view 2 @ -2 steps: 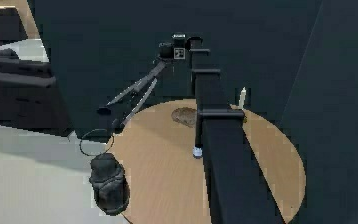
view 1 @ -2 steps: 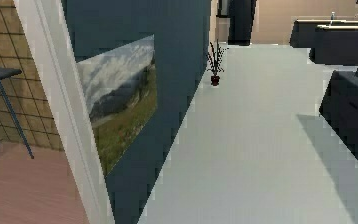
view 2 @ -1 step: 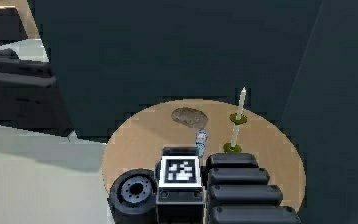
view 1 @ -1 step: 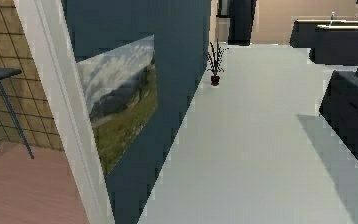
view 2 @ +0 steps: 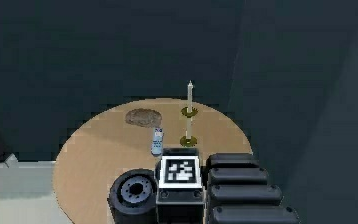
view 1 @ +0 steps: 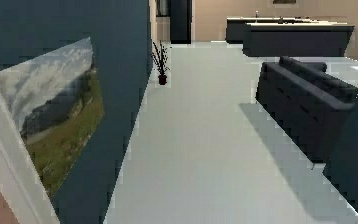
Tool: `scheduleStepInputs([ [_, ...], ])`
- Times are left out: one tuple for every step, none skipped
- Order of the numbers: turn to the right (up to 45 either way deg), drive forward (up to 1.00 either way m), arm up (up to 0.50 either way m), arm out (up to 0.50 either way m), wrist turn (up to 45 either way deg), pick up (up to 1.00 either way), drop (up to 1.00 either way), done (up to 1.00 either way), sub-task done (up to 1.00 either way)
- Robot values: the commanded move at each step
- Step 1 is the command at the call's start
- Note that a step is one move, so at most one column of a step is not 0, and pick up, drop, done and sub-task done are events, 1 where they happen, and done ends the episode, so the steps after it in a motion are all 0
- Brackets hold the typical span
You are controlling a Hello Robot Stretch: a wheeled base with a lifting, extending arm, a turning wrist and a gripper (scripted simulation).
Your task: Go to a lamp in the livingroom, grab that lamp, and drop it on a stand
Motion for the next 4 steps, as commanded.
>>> scheduleStepInputs([
  [0.0, 0.15, 0.0, 0.0, 0.0, 0.0, 0.0, 0.0, 0.0],
  [15.0, 0.0, 0.0, 0.0, 0.0, 0.0, 0.0, 0.0, 0.0],
  [0.0, 1.0, 0.0, 0.0, 0.0, 0.0, 0.0, 0.0, 0.0],
  [0.0, 1.0, 0.0, 0.0, 0.0, 0.0, 0.0, 0.0, 0.0],
])
